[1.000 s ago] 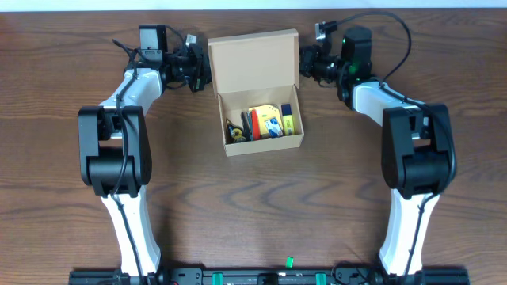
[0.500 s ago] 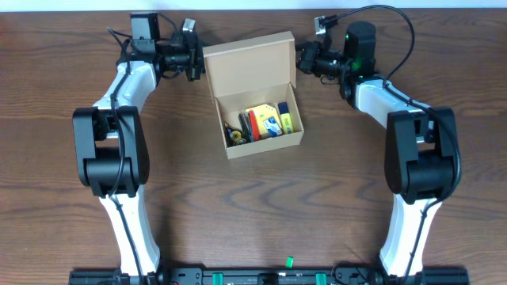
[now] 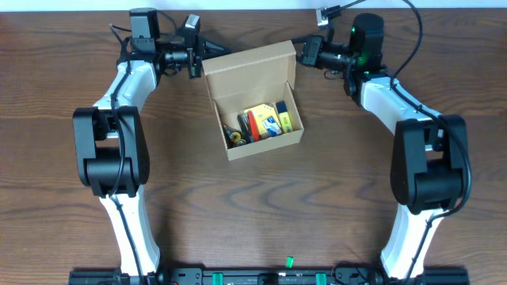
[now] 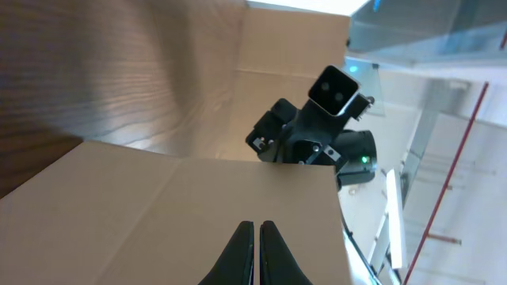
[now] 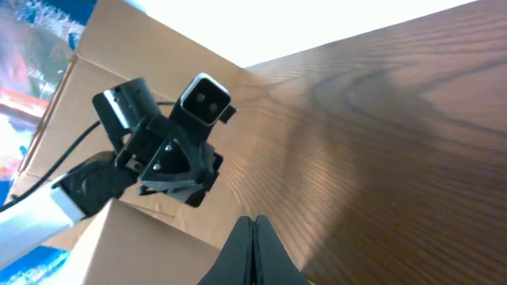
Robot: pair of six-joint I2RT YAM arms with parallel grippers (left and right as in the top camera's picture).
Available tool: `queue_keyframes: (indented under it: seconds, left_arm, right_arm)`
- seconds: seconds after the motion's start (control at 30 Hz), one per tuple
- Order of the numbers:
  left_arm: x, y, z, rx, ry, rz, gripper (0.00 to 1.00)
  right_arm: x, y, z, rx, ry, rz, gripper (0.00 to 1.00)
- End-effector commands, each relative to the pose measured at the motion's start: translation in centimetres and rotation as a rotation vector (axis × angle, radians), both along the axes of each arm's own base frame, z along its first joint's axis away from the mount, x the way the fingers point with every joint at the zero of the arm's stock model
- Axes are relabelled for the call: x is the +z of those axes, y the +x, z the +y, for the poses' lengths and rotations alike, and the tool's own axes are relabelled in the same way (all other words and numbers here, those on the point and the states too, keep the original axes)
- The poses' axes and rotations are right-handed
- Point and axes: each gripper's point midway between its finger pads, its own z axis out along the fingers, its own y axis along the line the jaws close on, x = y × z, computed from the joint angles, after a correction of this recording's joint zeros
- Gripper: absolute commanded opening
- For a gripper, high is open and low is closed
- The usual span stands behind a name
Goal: Pack container
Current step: 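Push the lid flap forward with both grippers to fold it down, then press the lid shut with the right gripper on top of the box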
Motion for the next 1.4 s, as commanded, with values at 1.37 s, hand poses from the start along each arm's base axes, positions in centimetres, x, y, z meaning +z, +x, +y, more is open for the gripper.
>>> queue_keyframes:
  seconds: [1.37]
  left_arm:
    - [8.3,-0.5,-3.4,-0.153,-0.097,-0.143,0.05]
  right_arm:
    - [-0.8,-11.2,2.0,0.137,-0.492,0.066,0.01]
